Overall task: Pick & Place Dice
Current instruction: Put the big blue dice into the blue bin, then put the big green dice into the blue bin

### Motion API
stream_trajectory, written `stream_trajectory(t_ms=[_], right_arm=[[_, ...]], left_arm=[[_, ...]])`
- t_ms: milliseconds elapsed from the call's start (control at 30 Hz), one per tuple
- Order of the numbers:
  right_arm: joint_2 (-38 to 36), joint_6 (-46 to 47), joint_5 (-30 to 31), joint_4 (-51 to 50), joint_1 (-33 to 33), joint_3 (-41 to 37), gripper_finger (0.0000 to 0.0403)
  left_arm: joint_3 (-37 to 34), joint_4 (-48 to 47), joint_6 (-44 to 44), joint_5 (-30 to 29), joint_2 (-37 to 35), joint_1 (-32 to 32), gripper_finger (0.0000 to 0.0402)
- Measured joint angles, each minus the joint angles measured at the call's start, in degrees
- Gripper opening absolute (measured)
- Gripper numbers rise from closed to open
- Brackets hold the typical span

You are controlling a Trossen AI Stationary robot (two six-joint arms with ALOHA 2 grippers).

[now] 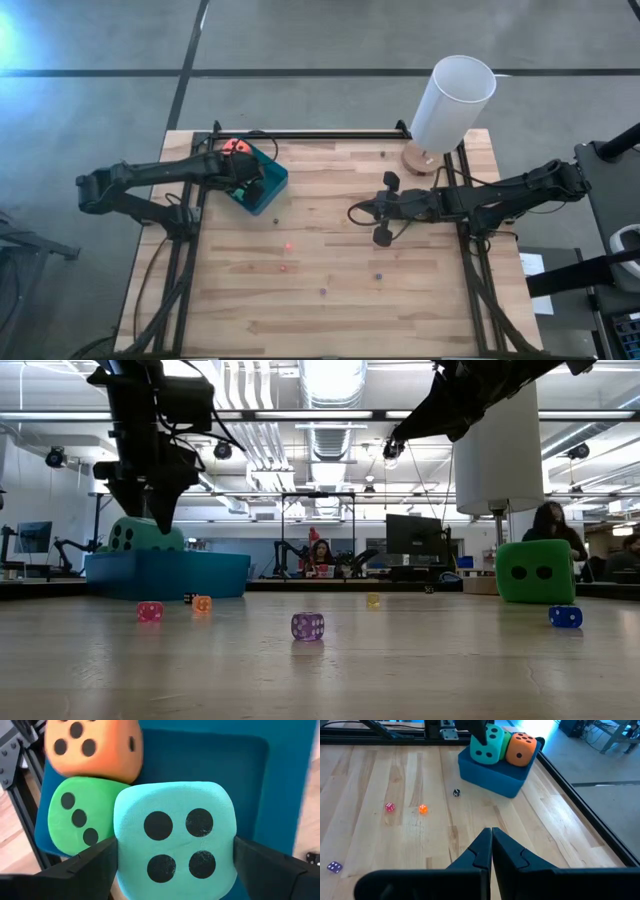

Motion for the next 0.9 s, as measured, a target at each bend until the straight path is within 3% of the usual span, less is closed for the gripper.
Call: stream_trajectory(t_ms=[500,900], right_arm=[[0.0,0.0,0.0,0.0,0.0,0.0,0.0008],[0.0,0.1,0.0,0.0,0.0,0.0,0.0008]], left_arm=[[0.0,-0.7,-0.2,0.1,0.0,0.0,0.0395],[0.0,-0.5,0.2,0.5,0.0,0.0,0.0399]])
